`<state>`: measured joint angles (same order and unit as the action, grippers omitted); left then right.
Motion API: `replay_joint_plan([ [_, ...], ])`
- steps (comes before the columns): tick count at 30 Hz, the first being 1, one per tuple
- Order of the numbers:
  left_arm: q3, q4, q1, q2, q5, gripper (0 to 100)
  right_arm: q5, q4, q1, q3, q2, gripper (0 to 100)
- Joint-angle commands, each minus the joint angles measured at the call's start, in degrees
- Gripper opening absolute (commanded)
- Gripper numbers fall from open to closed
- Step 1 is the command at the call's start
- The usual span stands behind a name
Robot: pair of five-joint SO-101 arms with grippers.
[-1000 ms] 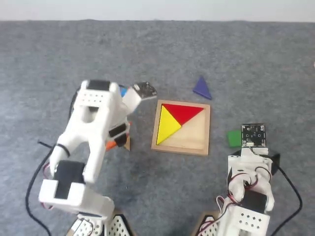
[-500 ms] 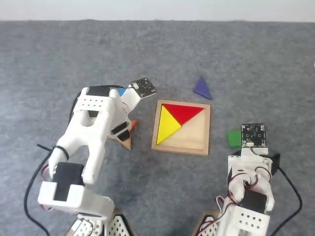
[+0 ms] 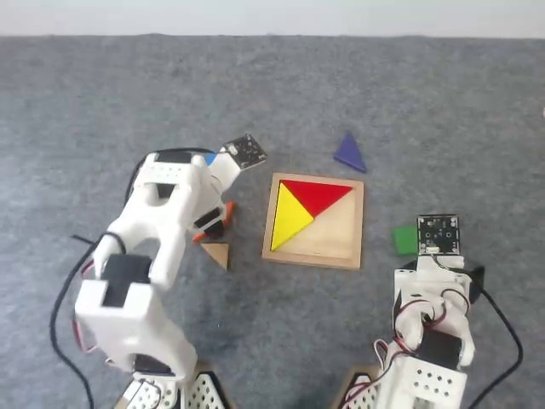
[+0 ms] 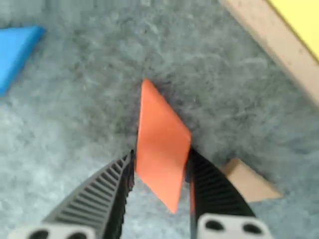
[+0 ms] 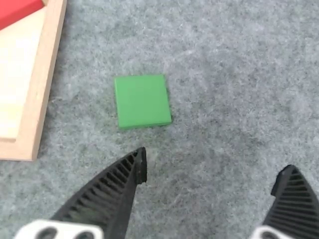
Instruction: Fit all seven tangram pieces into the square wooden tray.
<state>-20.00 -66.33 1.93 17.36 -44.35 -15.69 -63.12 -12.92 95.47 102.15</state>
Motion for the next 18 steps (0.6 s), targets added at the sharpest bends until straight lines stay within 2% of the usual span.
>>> replay_joint_plan([
  [1, 3.74, -1.93, -0.44, 2.99, 0.62, 16, -0.62, -0.04, -0.57, 1.05, 0.22, 39.1],
  [6, 4.70, -1.67, 0.44, 1.41, 0.88, 16, -0.62, -0.04, -0.57, 1.05, 0.22, 39.1],
  [15, 5.49, 0.00, 3.52, -5.27, 5.54, 16, -0.62, -0.04, -0.57, 1.05, 0.22, 39.1],
  [18, 6.29, -2.37, 3.78, -5.27, 4.48, 16, -0.62, -0.04, -0.57, 1.05, 0.22, 39.1],
])
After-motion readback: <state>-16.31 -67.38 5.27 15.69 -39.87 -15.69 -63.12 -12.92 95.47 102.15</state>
